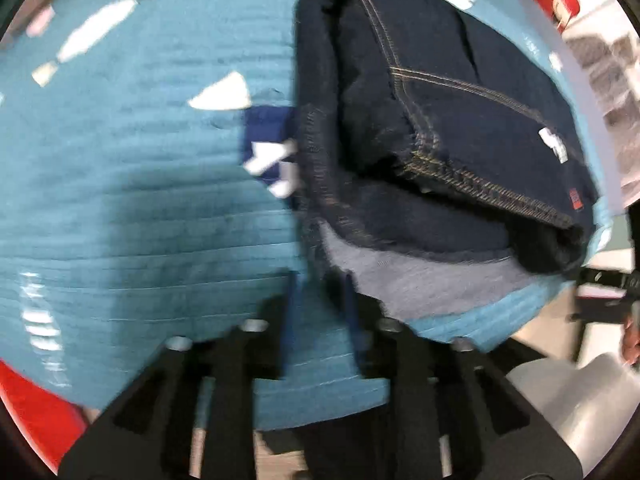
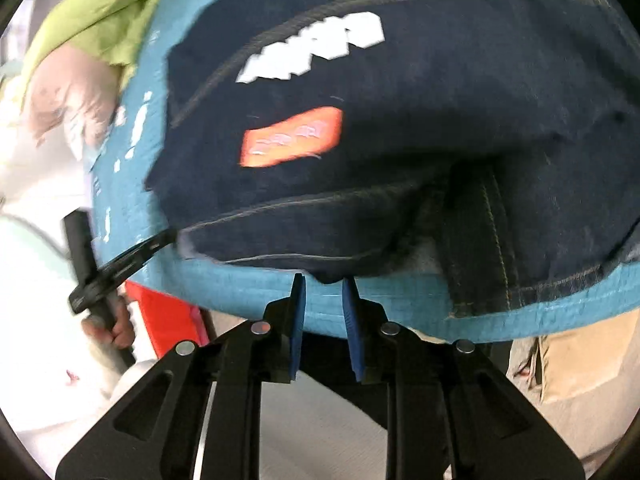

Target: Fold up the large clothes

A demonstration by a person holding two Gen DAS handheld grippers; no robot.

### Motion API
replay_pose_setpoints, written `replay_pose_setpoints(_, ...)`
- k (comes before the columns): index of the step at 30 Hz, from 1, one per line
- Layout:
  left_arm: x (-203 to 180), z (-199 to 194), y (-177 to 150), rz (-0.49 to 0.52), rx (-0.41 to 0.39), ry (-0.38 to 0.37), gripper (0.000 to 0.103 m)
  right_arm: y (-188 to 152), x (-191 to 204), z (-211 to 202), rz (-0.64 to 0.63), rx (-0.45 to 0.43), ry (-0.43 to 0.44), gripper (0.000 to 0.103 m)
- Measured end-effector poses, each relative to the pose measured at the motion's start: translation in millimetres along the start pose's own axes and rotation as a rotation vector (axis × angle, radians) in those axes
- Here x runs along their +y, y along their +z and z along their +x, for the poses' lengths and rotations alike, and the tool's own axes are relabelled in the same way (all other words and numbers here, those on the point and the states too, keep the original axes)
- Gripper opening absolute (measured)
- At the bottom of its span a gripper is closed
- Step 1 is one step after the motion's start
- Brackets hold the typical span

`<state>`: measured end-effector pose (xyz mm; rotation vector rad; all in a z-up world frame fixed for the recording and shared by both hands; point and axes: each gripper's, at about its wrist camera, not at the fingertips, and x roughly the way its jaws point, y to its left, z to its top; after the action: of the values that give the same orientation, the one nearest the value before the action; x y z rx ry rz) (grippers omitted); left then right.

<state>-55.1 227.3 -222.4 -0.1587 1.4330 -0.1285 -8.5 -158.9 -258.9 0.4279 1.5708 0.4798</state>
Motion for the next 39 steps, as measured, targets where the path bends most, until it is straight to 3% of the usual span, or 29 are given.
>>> replay_pose_setpoints(1, 0.2, -4.5, -0.3, 0.004, -0.009, 0.032, 0.032, 2.3, -3.6, 3.2, 0.018, -0.002, 0.030, 0.025)
replay_pose_setpoints(4, 4.5, -14.3, 0.2, -0.021, -0.032, 0.010, 0.032, 6.9, -3.2, 8.7, 0.061, -0.009, 0.053, 0.026)
replay_pose_setpoints(8, -4.7, -31.4, 9.2, -0.019, -0.089, -0.002, 0.032, 2.3, 39.7, -14.0, -0.114, -0.021, -0.032, 0.026)
replay_pose_setpoints(12, -33.6, -63.3, 28.3, 0.004, -0.197, -0.096, 0.032, -4.4, 63.3, -50.0, -0.235, -0.050, 0.000, 0.033)
replay_pose_setpoints(16, -70.6, -83.9, 51.2, 0.030, -0.289, -0.163, 0.032, 1.8, 61.5, -88.2, -0.247, -0.163, 0.039, 0.033)
replay_pose_setpoints(19, -84.2, -77.6, 60.7, 0.031, -0.324, -0.189, 0.032, 16.3, 48.6, -94.4, -0.233, -0.318, -0.120, 0.033)
replay_pose_setpoints(21, -87.8, -51.8, 71.4, -0.010, -0.278, -0.181, 0.032, 29.1, 23.0, -78.0, -0.159, -0.310, -0.188, 0.029)
replay_pose_setpoints(22, -85.8, -26.5, 75.4, -0.035, -0.216, -0.173, 0.032, 35.9, 2.0, -56.4, -0.099, -0.270, -0.235, 0.022)
replay_pose_setpoints(24, -80.8, 24.6, 69.8, -0.070, -0.092, -0.135, 0.016, 45.7, -29.6, -18.6, -0.050, -0.190, -0.327, 0.014)
replay_pose_setpoints(25, -78.4, 38.7, 65.1, -0.083, -0.073, -0.139, 0.015, 42.6, -47.0, -7.3, -0.034, -0.220, -0.282, 0.014)
replay_pose_setpoints(27, -77.3, 38.3, 55.1, -0.069, -0.146, -0.148, 0.015, 40.1, -51.9, -15.6, -0.019, -0.238, -0.235, 0.013)
replay_pose_setpoints(29, -77.6, 29.5, 56.3, -0.078, -0.110, -0.132, 0.015, 38.2, -50.7, -32.2, 0.033, -0.219, -0.246, 0.013)
replay_pose_setpoints(31, -78.3, 17.8, 57.1, -0.081, -0.109, -0.143, 0.015, 34.7, -41.0, -47.5, 0.000, -0.241, -0.238, 0.013)
replay_pose_setpoints(33, -81.2, 15.9, 55.1, -0.047, -0.109, -0.125, 0.015, 33.5, -34.9, -55.5, -0.025, -0.267, -0.335, 0.014)
replay_pose_setpoints(35, -78.6, 34.3, 52.7, -0.050, -0.079, -0.132, 0.014, 39.6, -51.2, -37.8, -0.013, -0.241, -0.436, 0.015)
replay_pose_setpoints(36, -76.3, 41.5, 51.9, -0.054, -0.089, -0.142, 0.014, 43.5, -67.3, -25.9, 0.010, -0.227, -0.443, 0.010)
replay_pose_setpoints(37, -74.2, 43.4, 51.4, -0.069, -0.103, -0.156, 0.014, 44.2, -79.3, -23.8, 0.050, -0.255, -0.385, 0.010)
replay_pose_setpoints(39, -79.1, 27.3, 53.0, -0.071, -0.100, -0.130, 0.014, 40.2, -73.7, -39.1, 0.082, -0.262, -0.379, 0.011)
